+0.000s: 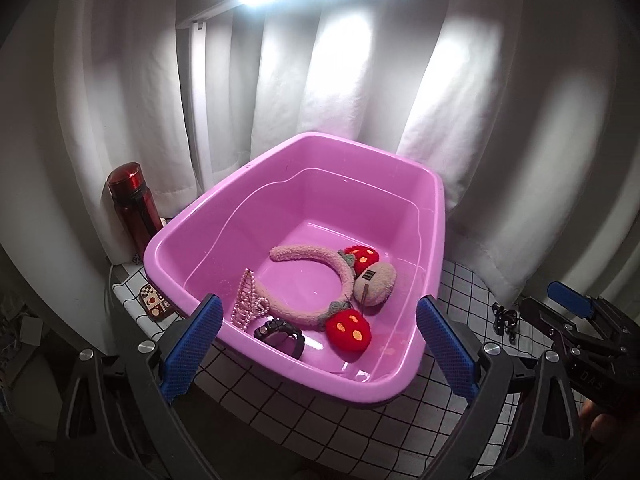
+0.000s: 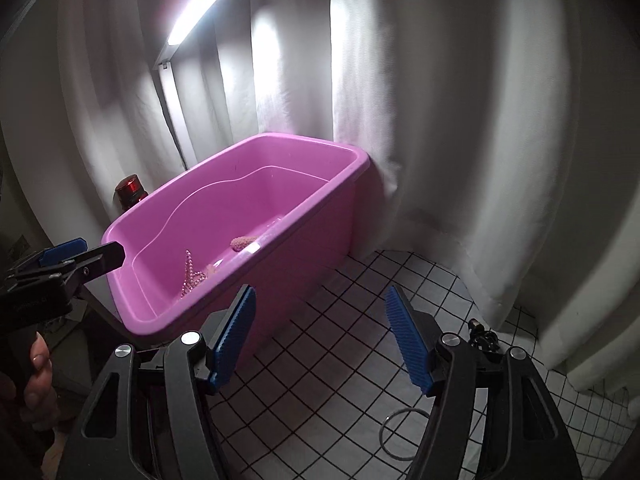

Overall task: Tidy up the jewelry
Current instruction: 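Move both tools back toward the silver bangle and black clip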

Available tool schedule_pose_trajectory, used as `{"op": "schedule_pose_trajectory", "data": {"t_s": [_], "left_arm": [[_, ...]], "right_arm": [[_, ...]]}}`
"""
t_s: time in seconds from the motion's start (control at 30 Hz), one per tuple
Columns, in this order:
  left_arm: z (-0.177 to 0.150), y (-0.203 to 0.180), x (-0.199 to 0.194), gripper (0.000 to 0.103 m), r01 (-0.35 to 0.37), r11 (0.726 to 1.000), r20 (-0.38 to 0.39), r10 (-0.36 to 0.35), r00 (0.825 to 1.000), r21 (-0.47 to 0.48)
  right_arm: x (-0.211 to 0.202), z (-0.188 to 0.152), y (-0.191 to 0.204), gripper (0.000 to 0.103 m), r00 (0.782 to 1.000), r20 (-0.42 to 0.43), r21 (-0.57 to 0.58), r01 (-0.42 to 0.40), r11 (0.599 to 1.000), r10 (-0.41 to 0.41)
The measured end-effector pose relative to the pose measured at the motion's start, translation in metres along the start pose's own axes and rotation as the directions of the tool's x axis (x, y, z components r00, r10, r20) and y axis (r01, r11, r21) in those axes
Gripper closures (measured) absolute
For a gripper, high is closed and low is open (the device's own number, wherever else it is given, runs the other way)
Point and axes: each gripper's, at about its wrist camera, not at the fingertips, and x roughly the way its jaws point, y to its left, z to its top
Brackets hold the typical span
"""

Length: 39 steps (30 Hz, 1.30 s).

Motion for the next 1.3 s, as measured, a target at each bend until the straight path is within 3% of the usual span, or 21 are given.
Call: {"op": "schedule_pose_trajectory", "data": {"t_s": [0.2,0.4,0.63,0.8,1.3], "left_arm": [[-0.028,-0.061,-0.015,0.006,0.080,0.996,-0.003,-0.080,0.997,0.047],[-0.064,-0.124,-0.006,0.006,0.142,0.986,-0.084,-0.135,0.987,0.089],[-0.108,-0.178,0.021,0.006,0.116,0.985,-0.166,-0.093,0.982,0.129],[-0.131,-0.196,0.042,0.006,0.065,0.993,-0.191,-0.045,0.981,0.100],[-0.177,-0.232,0.114,0.006,-0.069,0.997,-0.258,0.062,0.964,-0.019]], "right_arm": [[-0.038,-0.064,-0.066,0.038,0.987,-0.076,0.049,0.144,0.988,-0.140],[-0.062,-0.108,-0.126,0.038,0.978,-0.113,0.116,0.191,0.975,-0.178],[-0.059,-0.138,-0.167,0.038,0.982,-0.128,0.120,0.154,0.981,-0.138],[-0.036,-0.150,-0.189,0.038,0.986,-0.146,0.113,0.103,0.988,-0.086],[0.051,-0.125,-0.211,0.038,0.986,-0.167,-0.007,-0.017,1.000,0.015]]}}
